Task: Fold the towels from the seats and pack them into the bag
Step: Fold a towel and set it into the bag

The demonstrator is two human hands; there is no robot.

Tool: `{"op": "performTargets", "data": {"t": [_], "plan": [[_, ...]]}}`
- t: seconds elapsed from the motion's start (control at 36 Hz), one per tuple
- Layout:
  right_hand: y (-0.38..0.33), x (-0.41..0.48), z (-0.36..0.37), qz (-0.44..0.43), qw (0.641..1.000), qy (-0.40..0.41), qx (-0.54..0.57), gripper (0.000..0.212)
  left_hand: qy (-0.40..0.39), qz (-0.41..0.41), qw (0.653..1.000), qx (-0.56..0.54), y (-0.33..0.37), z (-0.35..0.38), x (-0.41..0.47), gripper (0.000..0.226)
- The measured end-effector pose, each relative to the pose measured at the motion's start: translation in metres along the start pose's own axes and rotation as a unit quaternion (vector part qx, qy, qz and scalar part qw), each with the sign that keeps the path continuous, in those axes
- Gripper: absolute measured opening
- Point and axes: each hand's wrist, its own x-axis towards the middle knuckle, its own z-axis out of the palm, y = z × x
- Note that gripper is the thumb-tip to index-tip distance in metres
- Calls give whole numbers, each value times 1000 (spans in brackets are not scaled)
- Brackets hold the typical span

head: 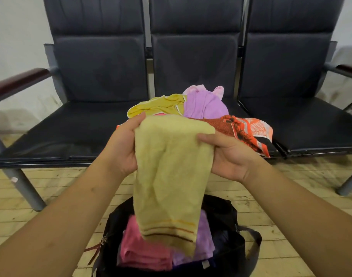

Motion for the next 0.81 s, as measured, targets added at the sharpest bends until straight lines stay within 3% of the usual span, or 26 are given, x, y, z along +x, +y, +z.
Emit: {"op": "performTargets", "data": {"t": [0.11,0.17,0.28,0.36,0.44,0.53,0.61,0.69,0.81], "plan": [[-3,4,9,-31,997,54,36,58,-71,-25,996,53,-6,-2,1,53],[-7,4,11,-44,995,74,44,55,-119,-48,983,133,-11,-4,0,52],[-20,3,8,-40,996,82,18,39,-128,-60,966,216,-22,-8,0,47],[-29,0,2,3,992,120,-39,37,-85,-15,981,176,-22,-3,3,35],[-32,-4,-3,-2,989,142,-39,37,-49,13,994,98,-20,5,5,43],[-31,-6,-11,-67,991,105,50,33,-51,28,996,75,-20,13,3,22],[-24,-4,-13,-53,994,78,51,44,-41,53,996,54,-19,21,1,33],[-14,-2,-11,8,998,57,-25,42,-17,54,997,53,-18,21,0,29],[-19,0,-12,-17,997,75,-14,34,-11,58,993,97,-13,16,-1,25]]}}
